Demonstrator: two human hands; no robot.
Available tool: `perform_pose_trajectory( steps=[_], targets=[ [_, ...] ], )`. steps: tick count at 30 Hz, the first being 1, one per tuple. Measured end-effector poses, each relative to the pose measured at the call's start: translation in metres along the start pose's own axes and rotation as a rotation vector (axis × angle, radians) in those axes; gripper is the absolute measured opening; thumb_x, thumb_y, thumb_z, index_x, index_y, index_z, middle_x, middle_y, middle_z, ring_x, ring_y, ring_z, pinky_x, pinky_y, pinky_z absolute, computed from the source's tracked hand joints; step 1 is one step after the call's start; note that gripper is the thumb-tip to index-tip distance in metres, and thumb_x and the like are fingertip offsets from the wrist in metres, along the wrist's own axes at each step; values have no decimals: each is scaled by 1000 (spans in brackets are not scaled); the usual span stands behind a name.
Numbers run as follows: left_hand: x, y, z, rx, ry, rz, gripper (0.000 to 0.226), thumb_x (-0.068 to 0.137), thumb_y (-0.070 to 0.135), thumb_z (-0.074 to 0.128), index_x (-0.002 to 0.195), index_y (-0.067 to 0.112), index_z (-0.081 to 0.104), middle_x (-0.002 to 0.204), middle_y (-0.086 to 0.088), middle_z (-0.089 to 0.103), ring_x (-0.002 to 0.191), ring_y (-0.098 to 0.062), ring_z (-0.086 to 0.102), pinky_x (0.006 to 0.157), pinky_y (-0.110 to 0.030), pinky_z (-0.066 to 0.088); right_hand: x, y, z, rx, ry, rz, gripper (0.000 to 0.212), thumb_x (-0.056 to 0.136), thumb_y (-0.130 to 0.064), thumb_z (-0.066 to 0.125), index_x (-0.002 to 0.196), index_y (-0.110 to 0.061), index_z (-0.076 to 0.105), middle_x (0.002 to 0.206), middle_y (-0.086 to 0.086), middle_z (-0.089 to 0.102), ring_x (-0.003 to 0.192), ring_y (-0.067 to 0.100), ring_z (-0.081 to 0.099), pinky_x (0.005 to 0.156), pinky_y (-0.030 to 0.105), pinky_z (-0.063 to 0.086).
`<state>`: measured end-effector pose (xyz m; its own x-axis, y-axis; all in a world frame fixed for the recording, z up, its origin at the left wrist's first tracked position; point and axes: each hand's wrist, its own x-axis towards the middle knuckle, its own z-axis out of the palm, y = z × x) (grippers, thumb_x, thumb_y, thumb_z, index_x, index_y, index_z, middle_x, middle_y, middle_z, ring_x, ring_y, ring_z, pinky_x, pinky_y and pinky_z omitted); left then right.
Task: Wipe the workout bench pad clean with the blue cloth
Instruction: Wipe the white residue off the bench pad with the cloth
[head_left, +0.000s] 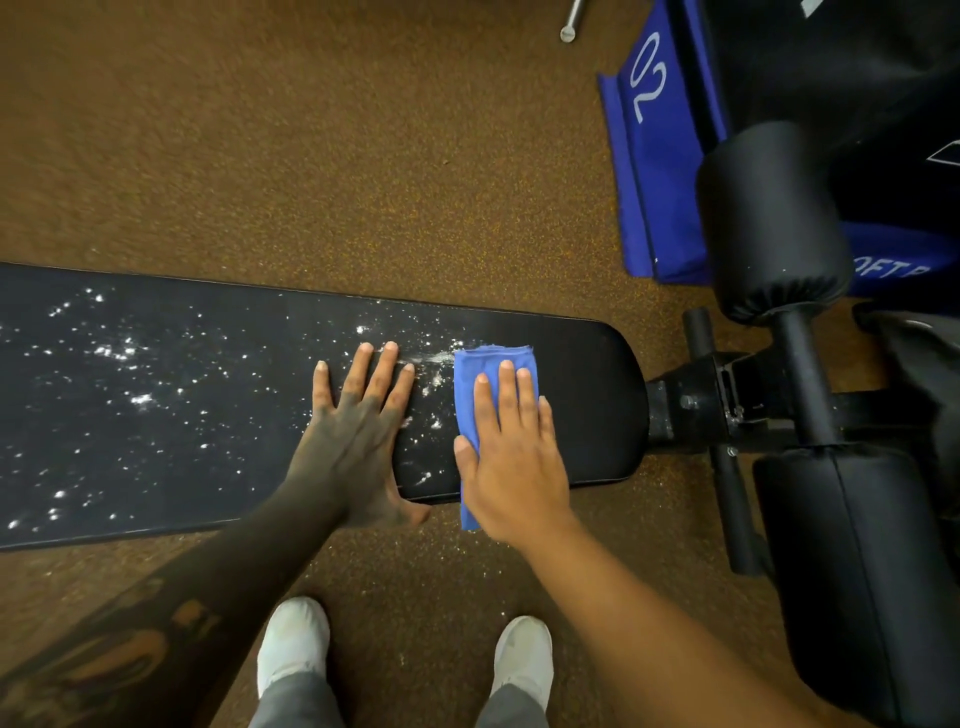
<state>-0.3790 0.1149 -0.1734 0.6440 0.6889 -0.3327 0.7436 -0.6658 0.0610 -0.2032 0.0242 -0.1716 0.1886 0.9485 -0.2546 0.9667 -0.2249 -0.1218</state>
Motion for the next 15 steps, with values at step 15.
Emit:
perform_pose_trajectory(
  steps=[15],
  targets=[
    [-5, -10, 3, -33, 6, 21, 155, 43, 103, 37, 158, 7, -4, 167, -16, -12, 154, -35, -14, 122, -65, 1, 28, -5, -4, 18, 27, 5, 69, 98, -49, 15, 157, -15, 3, 165, 11, -7, 151, 26, -13, 122, 47, 1]
  ],
)
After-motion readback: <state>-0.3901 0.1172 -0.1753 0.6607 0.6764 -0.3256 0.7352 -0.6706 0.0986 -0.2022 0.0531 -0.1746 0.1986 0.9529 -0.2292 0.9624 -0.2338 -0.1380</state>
